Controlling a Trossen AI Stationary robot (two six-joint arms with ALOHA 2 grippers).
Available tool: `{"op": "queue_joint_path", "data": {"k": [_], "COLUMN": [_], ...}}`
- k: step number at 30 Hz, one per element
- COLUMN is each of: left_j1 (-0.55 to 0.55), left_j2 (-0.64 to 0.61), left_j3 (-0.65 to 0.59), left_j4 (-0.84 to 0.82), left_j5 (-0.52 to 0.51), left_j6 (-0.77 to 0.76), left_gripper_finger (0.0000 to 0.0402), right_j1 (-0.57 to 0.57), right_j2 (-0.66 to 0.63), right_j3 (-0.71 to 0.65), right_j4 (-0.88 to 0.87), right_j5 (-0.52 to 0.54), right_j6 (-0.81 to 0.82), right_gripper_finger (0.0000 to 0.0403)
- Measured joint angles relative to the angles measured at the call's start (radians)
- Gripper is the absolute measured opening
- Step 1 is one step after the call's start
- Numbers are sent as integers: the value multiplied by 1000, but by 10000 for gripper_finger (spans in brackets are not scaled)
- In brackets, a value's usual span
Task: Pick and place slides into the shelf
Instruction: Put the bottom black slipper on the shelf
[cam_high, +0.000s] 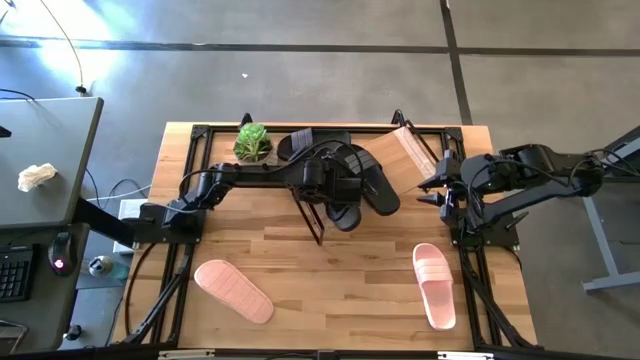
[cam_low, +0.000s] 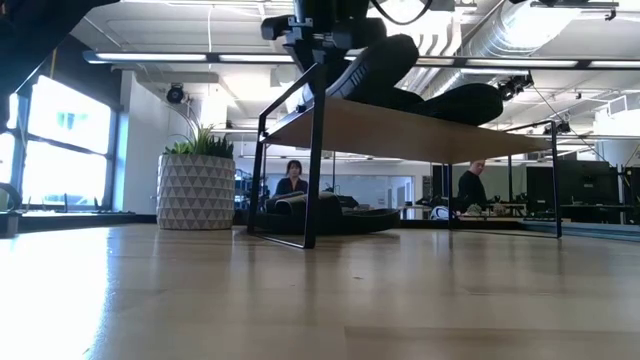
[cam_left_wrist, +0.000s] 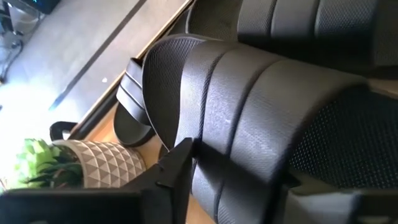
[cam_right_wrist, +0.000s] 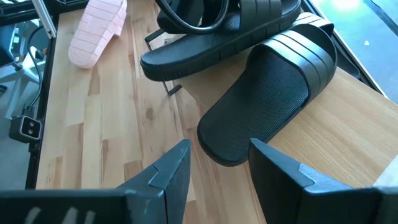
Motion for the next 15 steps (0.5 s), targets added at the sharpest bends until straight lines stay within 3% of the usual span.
{"op": "queue_joint_path", "data": {"k": [7, 15], "left_j1": [0, -2], "left_j2": [0, -8], "left_j3": [0, 0], "left_j4": [-3, -9], "left_j5": [38, 48], "left_j6": [-39, -70], "left_gripper_finger": [163, 159], "right_j1": [0, 0], "right_j2": [0, 0], "right_j3": [0, 0], "right_j4": [0, 0], "right_j5": [-5, -7], "right_j6": [-1, -8], "right_gripper_finger": [152, 152]}}
